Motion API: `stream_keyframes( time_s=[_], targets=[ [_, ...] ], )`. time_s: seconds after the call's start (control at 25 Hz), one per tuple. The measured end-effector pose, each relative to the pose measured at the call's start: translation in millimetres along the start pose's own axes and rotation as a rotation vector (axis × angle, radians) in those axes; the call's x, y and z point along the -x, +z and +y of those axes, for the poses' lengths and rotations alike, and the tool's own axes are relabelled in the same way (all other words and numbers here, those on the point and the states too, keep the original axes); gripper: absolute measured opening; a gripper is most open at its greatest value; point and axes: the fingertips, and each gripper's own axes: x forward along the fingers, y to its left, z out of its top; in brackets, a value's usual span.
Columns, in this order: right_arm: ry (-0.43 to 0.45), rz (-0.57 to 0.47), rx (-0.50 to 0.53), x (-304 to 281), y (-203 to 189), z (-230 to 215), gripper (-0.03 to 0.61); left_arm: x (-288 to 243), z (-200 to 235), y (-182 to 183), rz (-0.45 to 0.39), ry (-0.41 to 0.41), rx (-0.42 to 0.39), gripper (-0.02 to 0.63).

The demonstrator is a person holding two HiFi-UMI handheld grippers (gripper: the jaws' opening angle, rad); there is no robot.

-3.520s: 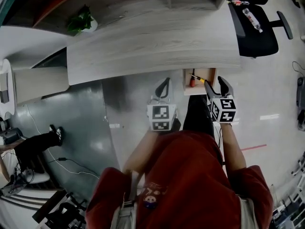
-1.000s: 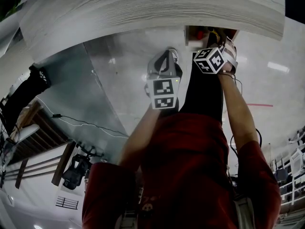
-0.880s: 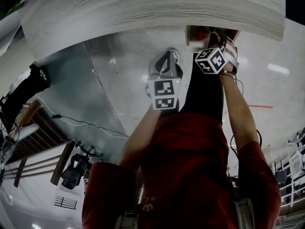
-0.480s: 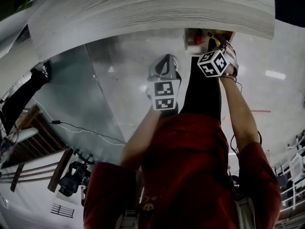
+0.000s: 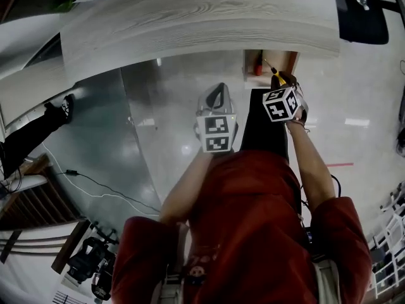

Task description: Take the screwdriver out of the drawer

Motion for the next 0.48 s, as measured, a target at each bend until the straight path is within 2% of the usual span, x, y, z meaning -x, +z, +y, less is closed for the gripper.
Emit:
stream_keyframes(
  time_s=[0.48],
  targets=[
    [0.054, -0.095, -0.188, 84, -2, 31, 0.074, 69, 12, 12, -0.106, 0.011, -0.015, -0.002]
  ],
)
